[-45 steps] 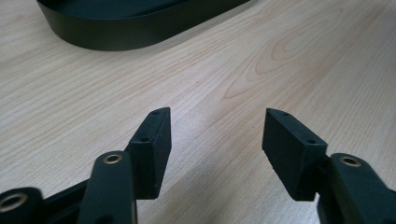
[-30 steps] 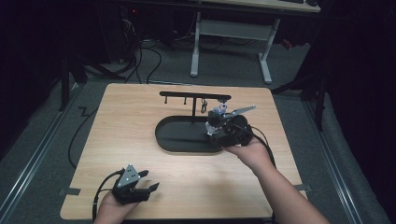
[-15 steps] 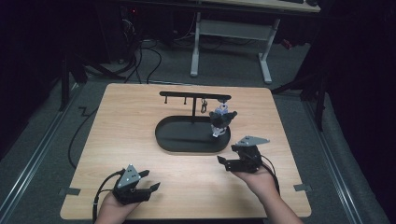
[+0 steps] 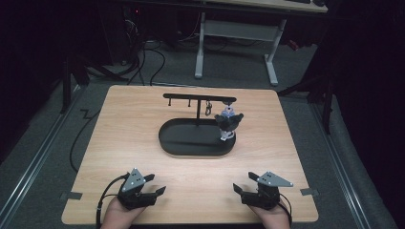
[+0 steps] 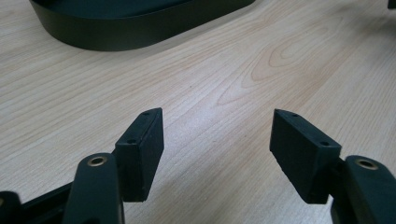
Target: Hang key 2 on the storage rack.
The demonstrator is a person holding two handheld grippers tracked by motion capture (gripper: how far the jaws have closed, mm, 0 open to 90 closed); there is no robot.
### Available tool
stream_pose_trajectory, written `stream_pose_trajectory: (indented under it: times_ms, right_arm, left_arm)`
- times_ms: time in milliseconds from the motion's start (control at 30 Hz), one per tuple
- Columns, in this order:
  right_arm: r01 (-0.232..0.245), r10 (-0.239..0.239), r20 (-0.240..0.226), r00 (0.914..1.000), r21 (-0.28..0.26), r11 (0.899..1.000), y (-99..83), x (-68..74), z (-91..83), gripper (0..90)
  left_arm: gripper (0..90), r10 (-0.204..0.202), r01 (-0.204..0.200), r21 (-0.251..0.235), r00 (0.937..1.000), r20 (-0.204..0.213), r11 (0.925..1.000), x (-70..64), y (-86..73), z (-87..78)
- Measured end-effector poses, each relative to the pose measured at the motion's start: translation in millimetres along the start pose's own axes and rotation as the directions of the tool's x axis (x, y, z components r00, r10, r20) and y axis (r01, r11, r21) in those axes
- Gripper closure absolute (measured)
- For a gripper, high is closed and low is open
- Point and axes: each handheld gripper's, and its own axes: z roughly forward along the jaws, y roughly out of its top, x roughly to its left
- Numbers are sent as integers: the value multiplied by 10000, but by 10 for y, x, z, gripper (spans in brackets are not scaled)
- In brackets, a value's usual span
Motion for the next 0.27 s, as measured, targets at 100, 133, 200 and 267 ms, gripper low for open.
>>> stream_pose_trajectory:
  times_ms: [100,133,200,267]
  right_arm:
    - [144,-144,120,9998,51,9999,-17,-12,14,212]
    - [144,-144,120,9998,51,9999,-17,-12,14,212]
    - [173,-172,62,9998,-77,9998,0,-29,27,212]
    - [144,-144,47,9999,-90,9999,4,-35,36,213]
  left_arm:
    - [356,-37,37,-17,10000,-31,10000,-26,12,19]
    - [355,-37,37,-17,10000,-31,10000,-26,12,19]
    - [355,12,-12,18,10000,-22,10000,-43,6,28]
    - [355,31,-31,64,10000,-11,10000,-44,0,29]
